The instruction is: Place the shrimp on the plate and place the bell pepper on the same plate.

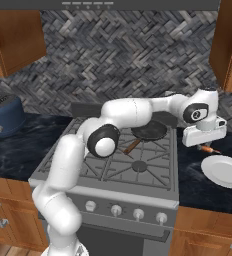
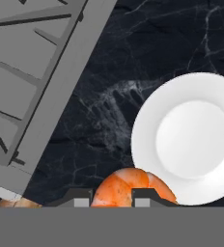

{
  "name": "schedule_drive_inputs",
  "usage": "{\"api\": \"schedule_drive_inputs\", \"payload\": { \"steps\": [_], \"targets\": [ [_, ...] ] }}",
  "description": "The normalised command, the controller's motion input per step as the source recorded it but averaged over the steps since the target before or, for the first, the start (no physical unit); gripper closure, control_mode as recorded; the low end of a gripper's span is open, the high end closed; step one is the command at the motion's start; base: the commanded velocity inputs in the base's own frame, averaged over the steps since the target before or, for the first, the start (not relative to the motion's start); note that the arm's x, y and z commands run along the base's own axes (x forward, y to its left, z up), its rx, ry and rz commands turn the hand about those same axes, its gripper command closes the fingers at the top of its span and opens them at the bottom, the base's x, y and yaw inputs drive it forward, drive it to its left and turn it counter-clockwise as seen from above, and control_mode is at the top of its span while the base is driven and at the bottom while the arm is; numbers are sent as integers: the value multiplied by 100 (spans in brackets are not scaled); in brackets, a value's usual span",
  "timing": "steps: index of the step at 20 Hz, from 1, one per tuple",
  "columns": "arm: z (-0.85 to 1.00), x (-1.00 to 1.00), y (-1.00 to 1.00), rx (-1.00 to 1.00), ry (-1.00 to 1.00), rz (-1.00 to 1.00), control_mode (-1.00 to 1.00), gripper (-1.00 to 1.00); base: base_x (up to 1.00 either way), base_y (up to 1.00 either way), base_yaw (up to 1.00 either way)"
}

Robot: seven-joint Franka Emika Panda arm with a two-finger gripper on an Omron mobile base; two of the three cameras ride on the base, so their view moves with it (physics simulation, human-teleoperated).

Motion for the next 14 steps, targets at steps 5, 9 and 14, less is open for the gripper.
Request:
{"api": "schedule_drive_inputs", "payload": {
  "steps": [5, 9, 14],
  "targets": [
    [-9, 4, -9, -1, 0, -1, -100, 100, 0, 0, 0],
    [-13, 1, -16, 0, 0, 0, -100, 100, 0, 0, 0],
    [-5, 6, -31, 0, 0, 0, -100, 100, 0, 0, 0]
  ]
}}
